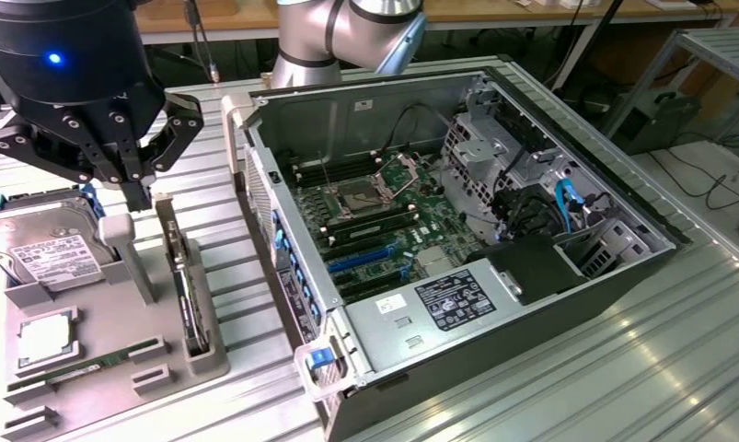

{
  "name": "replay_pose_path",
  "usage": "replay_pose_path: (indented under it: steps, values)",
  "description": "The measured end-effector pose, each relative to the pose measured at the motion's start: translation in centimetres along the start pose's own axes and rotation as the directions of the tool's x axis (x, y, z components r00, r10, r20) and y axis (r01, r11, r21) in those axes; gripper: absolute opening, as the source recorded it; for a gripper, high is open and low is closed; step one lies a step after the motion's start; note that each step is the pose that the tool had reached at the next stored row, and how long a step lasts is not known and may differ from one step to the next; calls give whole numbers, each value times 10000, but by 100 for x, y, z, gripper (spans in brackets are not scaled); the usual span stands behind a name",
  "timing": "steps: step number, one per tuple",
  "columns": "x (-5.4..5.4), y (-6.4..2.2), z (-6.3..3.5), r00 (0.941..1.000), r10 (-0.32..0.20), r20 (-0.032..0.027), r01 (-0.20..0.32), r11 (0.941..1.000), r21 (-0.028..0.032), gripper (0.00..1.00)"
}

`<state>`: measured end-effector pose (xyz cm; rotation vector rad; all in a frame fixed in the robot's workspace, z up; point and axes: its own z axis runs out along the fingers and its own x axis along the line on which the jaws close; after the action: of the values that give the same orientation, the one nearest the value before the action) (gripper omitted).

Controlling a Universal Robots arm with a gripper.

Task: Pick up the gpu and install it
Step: 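Pick up the gpu and move the gpu toward the slot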

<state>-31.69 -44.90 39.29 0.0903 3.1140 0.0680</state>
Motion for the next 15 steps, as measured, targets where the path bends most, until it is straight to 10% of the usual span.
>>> replay_pose_path:
  steps: [7, 15]
  values:
    - [0, 0, 0, 10000, 0, 0, 0, 10000, 0, 11]
    - [0, 0, 0, 10000, 0, 0, 0, 10000, 0, 48]
